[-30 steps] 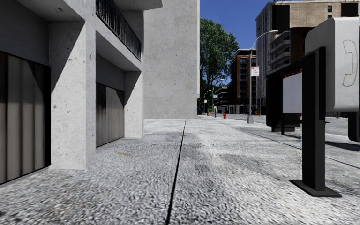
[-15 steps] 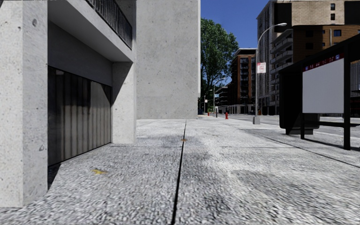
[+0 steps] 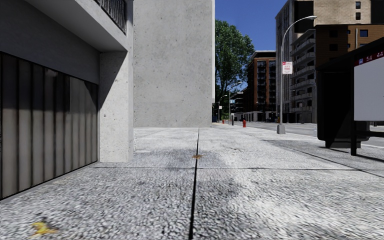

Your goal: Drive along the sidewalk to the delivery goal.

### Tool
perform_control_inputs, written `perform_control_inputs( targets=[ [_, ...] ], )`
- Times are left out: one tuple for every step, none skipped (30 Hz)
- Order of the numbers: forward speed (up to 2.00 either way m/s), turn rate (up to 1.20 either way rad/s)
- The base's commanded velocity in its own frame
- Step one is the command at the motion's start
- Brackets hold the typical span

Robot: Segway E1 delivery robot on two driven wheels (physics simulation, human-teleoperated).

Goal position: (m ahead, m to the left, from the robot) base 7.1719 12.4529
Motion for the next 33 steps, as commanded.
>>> perform_control_inputs(
  targets=[
    [2.00, 0.00],
    [2.00, 0.00],
    [2.00, 0.00],
    [2.00, 0.00],
    [2.00, 0.00],
    [2.00, 0.00],
    [2.00, 0.00],
    [2.00, 0.00],
    [2.00, 0.00],
    [2.00, 0.00],
    [2.00, 0.00],
    [2.00, 0.00],
    [2.00, 0.00],
    [2.00, 0.00],
    [2.00, 0.00],
    [2.00, 0.00],
    [2.00, 0.00],
    [2.00, 0.00],
    [2.00, 0.00],
    [2.00, 0.00],
    [2.00, 0.00],
    [2.00, 0.00],
    [2.00, 0.00],
    [2.00, 0.00],
    [2.00, 0.02],
    [2.00, 0.07],
    [2.00, 0.10],
    [2.00, 0.11],
    [2.00, 0.11],
    [2.00, 0.13],
    [2.00, 0.18],
    [1.95, 0.26],
    [1.95, 0.26]
  ],
)
